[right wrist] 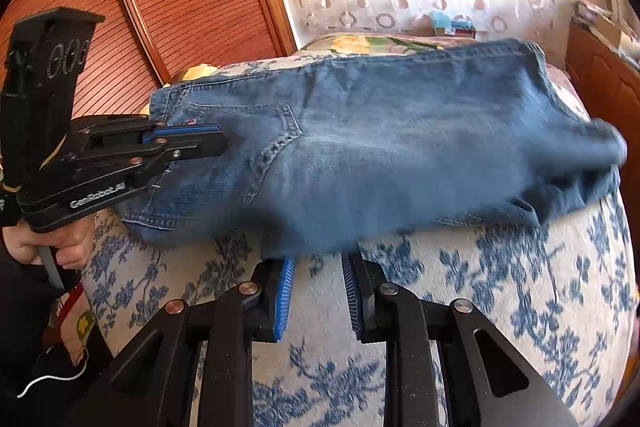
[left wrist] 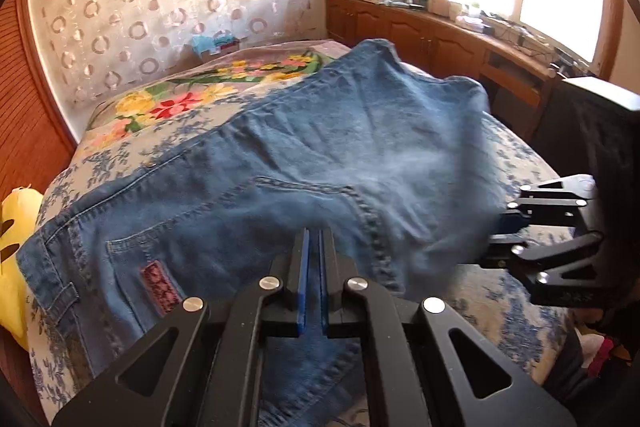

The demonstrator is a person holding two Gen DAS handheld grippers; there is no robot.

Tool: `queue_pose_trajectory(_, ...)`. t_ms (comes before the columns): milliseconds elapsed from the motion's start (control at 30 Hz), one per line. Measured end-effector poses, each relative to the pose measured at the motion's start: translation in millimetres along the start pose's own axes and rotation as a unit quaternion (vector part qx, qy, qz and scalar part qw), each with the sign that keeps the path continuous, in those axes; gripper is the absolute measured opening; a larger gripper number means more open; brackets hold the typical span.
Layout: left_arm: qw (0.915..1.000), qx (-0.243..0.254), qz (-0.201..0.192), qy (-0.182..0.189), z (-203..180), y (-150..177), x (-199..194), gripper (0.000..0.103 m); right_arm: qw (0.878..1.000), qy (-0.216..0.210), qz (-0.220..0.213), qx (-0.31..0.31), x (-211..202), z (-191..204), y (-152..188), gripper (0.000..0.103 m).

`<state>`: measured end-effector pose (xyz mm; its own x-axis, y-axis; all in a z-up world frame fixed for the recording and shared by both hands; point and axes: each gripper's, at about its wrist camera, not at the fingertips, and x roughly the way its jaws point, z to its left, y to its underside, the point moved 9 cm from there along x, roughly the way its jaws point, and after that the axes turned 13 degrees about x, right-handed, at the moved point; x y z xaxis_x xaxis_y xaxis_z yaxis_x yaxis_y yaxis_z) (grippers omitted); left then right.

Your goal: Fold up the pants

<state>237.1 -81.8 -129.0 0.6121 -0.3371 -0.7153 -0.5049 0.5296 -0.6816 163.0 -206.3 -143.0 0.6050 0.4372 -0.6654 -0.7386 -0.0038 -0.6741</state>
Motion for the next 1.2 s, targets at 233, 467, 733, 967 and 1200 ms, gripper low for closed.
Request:
queue_pose_trajectory(233,0.9999,-0.013,-0.008,0.004,11,7,-10,0.006,1.000,-0.007,-0.003,-0.010,8,7,-7,0.024)
queue_pose_trajectory(467,0.9997,-0.013,-0.012,-0.017,24,22,-31,0.019,0.999,-0.012,0.009,-0.035,2,9,1,0.024)
queue_pose_trajectory(733,0.9993,-0.021,-0.019,-0.026,45,44,-50,0.061,0.999,-0.012,0.019,-0.044,7,8,9,0.024)
queue_pose_trajectory(967,0.9964,-0.060,-0.020,-0.057,70,81,-73,0.061,0.998,-0.016,0.015,-0.053,0,9,11,0.024)
queue_pose_trajectory(1200,0.9885,-0.129,0.002,-0.079,104,138,-86,0.061,0.998,-0.021,0.005,-0.052,3,16,8,0.024)
